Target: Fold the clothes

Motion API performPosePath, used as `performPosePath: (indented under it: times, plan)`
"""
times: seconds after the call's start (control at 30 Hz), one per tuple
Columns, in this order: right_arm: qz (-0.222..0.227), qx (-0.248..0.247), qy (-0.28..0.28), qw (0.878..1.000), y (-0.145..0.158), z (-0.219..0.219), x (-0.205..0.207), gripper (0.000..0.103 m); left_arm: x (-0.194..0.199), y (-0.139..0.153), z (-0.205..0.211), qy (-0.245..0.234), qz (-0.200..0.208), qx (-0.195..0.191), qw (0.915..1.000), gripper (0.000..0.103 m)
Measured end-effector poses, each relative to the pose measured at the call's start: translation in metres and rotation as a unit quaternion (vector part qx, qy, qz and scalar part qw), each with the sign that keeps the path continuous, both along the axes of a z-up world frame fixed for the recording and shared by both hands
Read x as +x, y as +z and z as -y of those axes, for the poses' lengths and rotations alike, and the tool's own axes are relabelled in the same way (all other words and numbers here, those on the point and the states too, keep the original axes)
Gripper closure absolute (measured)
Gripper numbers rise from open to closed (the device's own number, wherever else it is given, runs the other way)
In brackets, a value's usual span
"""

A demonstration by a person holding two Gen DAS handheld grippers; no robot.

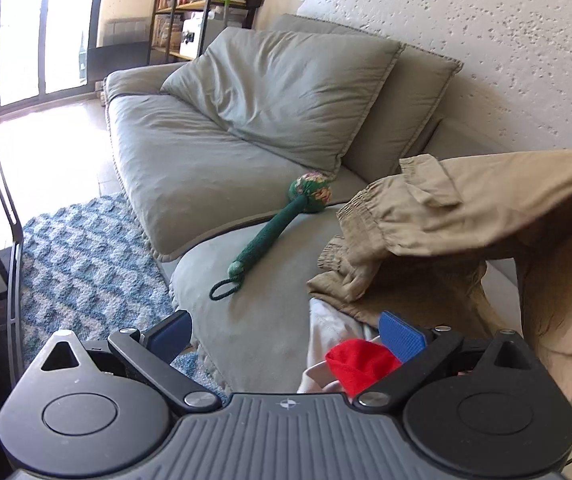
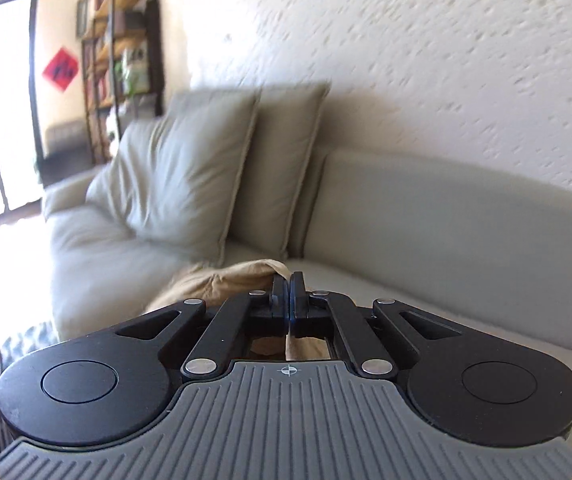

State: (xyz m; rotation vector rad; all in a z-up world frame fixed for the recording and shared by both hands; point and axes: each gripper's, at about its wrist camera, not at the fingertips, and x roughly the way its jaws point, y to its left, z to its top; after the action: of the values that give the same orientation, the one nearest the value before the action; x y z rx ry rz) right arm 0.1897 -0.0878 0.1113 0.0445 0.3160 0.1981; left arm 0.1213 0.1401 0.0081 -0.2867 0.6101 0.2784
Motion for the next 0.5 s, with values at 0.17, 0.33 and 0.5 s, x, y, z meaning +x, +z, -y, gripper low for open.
performPosePath:
  times: [0.17,0.33,0.5]
  plan:
    - [0.108,0.053,-0.066,0.991,0.085,0.084,-0.095,0.103,-0.026,0.035,0.043,-0.089,0.062,-0.007,0.9941,0.003]
    - [0.213,0.060,-0.155,0.963,0.155,0.150,-0.196,0.103,-0.054,0.074,0.107,-0.222,0.124,-0.035,0.9664,0.002]
    - [0.277,0.000,-0.261,0.925,0.237,0.211,-0.252,0.103,-0.070,0.110,0.171,-0.310,0.165,-0.076,0.9334,0.001]
